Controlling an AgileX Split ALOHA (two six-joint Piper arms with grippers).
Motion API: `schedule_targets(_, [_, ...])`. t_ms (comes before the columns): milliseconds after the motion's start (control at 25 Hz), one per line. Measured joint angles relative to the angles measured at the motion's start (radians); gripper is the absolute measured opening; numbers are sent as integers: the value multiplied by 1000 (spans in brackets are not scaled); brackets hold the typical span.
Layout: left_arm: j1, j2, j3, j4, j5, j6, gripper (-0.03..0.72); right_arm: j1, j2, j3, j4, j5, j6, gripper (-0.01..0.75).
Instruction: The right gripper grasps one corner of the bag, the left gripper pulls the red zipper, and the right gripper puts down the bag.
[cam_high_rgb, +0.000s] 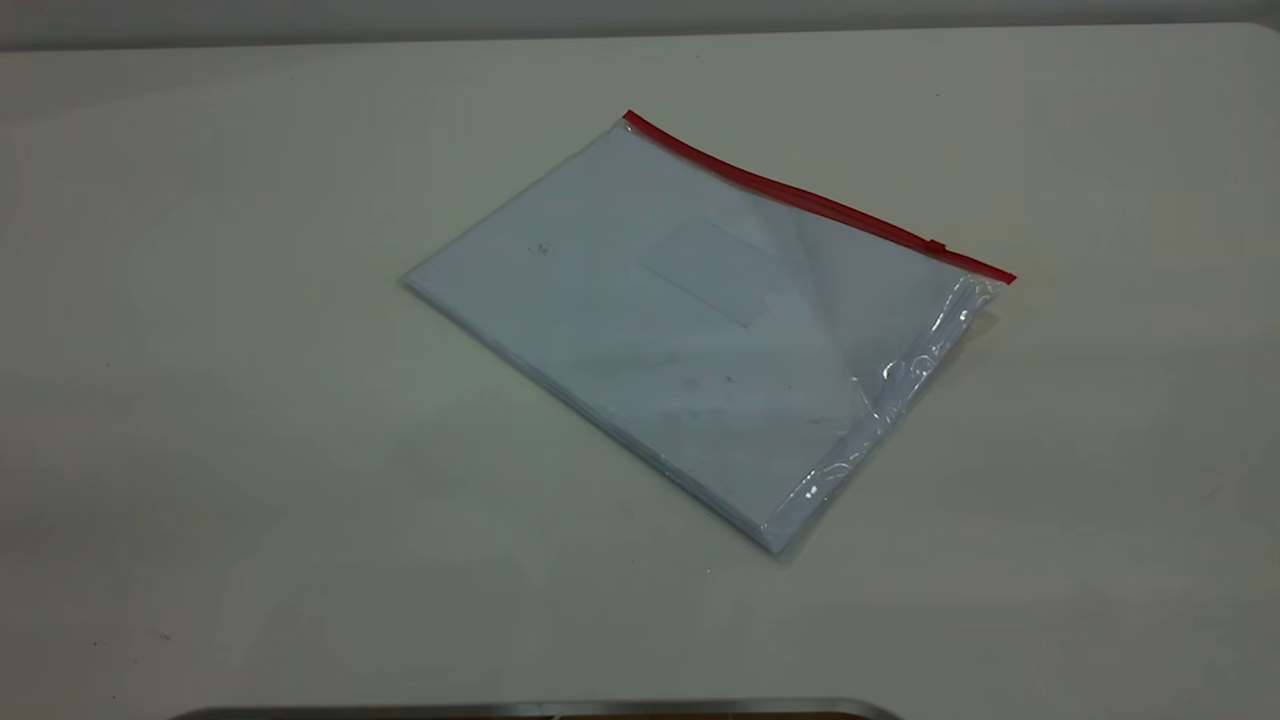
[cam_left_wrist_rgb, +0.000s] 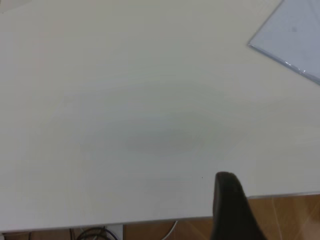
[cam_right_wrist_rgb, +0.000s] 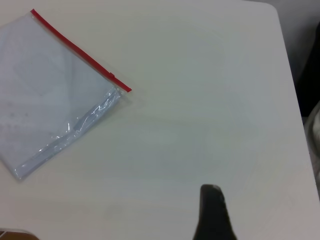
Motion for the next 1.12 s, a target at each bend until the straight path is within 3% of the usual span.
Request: schedule_targets(1120, [0, 8, -5, 6, -1, -43, 480, 0, 0, 0, 0, 0, 0, 556])
